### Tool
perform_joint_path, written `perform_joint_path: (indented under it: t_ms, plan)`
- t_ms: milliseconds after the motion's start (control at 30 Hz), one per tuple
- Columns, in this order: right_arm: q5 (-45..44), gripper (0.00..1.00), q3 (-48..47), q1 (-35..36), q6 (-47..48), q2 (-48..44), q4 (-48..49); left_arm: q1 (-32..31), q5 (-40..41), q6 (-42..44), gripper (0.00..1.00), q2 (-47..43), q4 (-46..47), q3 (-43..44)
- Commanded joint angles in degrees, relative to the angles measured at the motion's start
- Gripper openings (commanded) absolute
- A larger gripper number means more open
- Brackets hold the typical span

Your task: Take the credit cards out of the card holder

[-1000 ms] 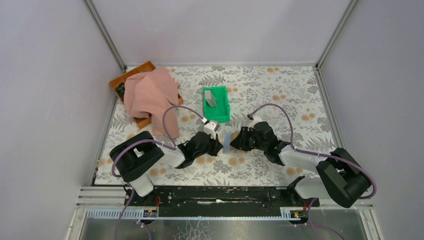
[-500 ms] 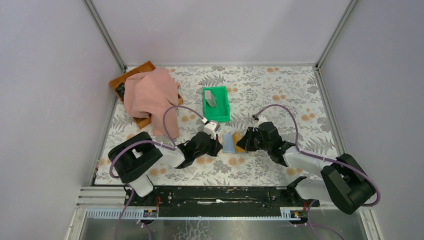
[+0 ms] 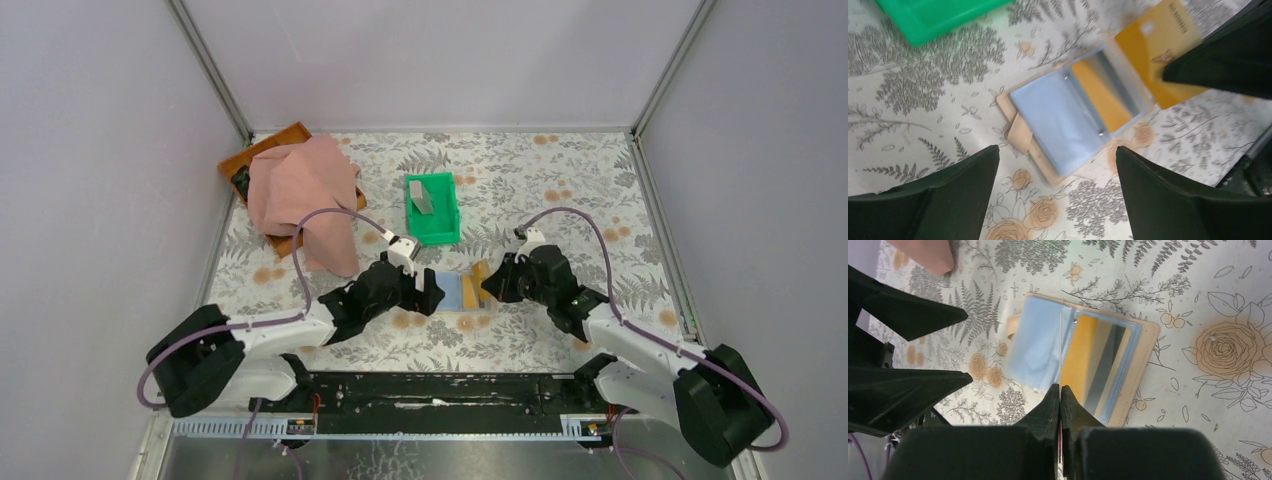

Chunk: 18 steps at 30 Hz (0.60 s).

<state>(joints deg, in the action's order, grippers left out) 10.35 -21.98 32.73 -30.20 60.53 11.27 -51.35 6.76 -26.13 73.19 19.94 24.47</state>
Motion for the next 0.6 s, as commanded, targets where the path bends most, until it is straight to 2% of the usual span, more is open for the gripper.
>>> perform_joint_path:
  t_ms: [0, 100, 167, 267, 467, 567]
  plan:
    - [3.3, 0.00, -1.1, -0.3, 2.1, -4.0, -0.5, 0.3, -1.4, 2.3, 0.93, -4.2, -5.7, 3.9]
    - [7.0, 0.00, -0.8, -0.4, 1.1, -4.6, 1.9, 0.5, 0.1, 1.2, 0.79, -7.3, -4.4, 2.9]
    - [13.5, 0.00, -0.6, -0.4, 0.6, -4.2, 5.5, 0.9, -0.2, 1.0, 0.67, -9.0, -2.1, 1.3]
    - [24.9, 0.00, -0.8, -0.4, -0.1, -2.9, 10.6, 2.0, -2.3, 1.5, 0.56, -11.4, -1.2, 0.5]
    - [35.2, 0.00, 0.5, -0.3, -0.2, -3.9, 14.2, 6.1, -16.0, 2.2, 0.46, -15.4, 1.3, -0.1]
    - [39.8, 0.00, 0.7, -0.3, -0.3, -5.3, 14.8, 7.7, -23.6, 2.8, 0.38, -15.4, 3.7, -0.9]
